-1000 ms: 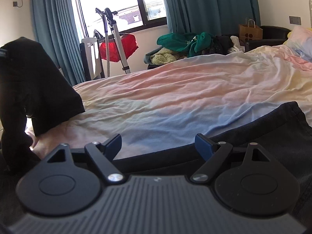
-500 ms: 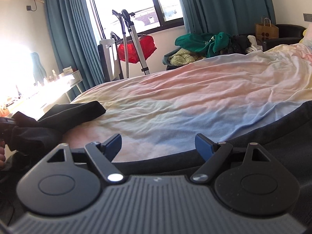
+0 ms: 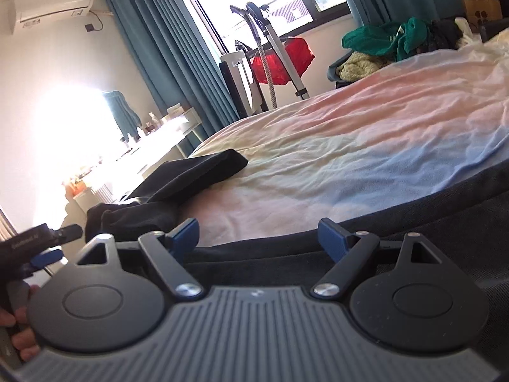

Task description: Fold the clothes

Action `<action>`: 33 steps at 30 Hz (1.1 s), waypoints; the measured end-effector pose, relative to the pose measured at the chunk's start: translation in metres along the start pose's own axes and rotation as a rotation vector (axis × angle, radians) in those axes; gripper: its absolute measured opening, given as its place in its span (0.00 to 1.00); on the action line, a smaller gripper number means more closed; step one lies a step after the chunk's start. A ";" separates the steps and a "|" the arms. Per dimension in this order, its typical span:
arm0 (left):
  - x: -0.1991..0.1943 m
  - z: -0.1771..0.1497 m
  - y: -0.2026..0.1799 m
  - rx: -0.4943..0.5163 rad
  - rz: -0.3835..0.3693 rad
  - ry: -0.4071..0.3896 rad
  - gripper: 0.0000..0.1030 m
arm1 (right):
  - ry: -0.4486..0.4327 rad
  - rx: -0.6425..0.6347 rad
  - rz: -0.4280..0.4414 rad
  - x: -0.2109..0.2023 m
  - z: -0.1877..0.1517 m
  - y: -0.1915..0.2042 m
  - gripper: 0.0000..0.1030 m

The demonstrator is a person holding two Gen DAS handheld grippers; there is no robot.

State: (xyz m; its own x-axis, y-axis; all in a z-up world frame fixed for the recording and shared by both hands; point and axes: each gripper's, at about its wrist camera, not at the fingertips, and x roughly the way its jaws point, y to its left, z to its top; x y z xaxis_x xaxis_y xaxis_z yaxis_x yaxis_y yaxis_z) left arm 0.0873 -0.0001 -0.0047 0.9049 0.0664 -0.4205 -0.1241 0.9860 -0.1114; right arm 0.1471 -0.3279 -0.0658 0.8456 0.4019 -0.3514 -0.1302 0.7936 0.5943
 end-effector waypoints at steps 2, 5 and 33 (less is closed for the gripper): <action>-0.001 -0.006 -0.010 0.043 -0.018 -0.009 0.86 | 0.030 0.072 0.013 0.006 0.005 -0.001 0.83; 0.001 -0.011 -0.015 0.072 -0.048 -0.034 0.86 | 0.043 0.083 0.034 0.024 0.019 0.008 0.82; 0.079 -0.018 0.078 -0.272 -0.053 -0.052 0.86 | -0.102 -0.096 -0.281 0.257 0.082 0.160 0.07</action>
State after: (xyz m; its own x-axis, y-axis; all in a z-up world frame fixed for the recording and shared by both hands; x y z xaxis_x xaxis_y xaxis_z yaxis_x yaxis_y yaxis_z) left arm 0.1419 0.0788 -0.0628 0.9317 0.0301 -0.3619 -0.1743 0.9114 -0.3729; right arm 0.3858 -0.1348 -0.0013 0.9022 0.1165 -0.4153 0.0722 0.9085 0.4115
